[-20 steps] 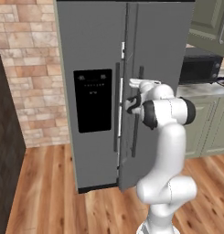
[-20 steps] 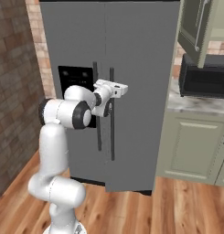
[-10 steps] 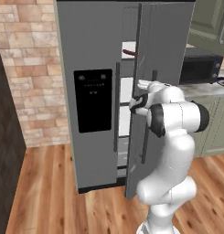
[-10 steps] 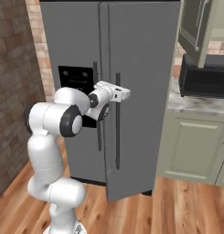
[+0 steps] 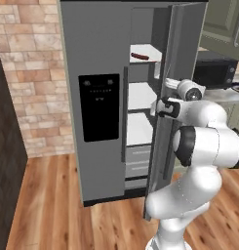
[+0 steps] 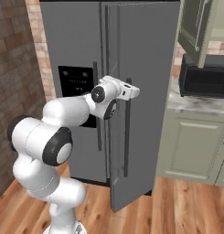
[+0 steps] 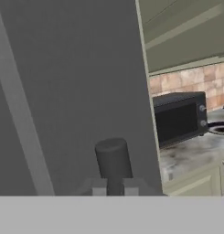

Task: Move the hot dog bun to the plate on the dining table and place the condiment next to that plate. Then navigate to the fridge and take the sausage and place it on the plate as well.

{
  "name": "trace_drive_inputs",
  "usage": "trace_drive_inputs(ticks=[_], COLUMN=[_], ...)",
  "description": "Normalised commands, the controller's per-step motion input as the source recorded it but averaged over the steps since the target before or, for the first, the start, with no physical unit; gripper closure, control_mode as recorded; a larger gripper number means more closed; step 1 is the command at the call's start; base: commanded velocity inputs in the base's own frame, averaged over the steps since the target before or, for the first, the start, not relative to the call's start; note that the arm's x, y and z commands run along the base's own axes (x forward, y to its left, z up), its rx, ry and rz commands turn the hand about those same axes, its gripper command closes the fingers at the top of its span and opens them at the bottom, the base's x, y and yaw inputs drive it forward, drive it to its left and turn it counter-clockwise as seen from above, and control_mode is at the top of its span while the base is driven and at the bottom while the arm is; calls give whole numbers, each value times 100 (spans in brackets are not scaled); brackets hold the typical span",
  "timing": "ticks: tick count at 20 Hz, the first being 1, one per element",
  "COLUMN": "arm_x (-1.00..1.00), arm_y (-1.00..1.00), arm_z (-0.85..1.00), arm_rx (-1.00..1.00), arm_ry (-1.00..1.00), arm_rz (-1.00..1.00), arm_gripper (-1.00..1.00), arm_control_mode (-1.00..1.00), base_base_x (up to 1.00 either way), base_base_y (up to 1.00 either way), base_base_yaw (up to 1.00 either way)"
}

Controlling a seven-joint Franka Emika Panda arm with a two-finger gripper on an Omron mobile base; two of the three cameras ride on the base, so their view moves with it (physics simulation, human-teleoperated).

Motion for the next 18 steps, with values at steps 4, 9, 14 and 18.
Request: trace_drive_inputs(ticks=[4,9,14,18], arm_x=[-48,-84,-99,-76], arm_y=[-8,-2,-1,15], arm_z=[0,7,55,95], arm_rx=[-3,-2,-5,-12], arm_ry=[-19,-43,-53,-43], arm_rz=[0,0,0,0], arm_gripper=[-100,-100,-100,-100], arm_control_mode=[-100,-100,-100,-100], base_base_x=[0,0,0,0], base_base_y=[0,0,0,0], base_base_yaw=[0,0,0,0])
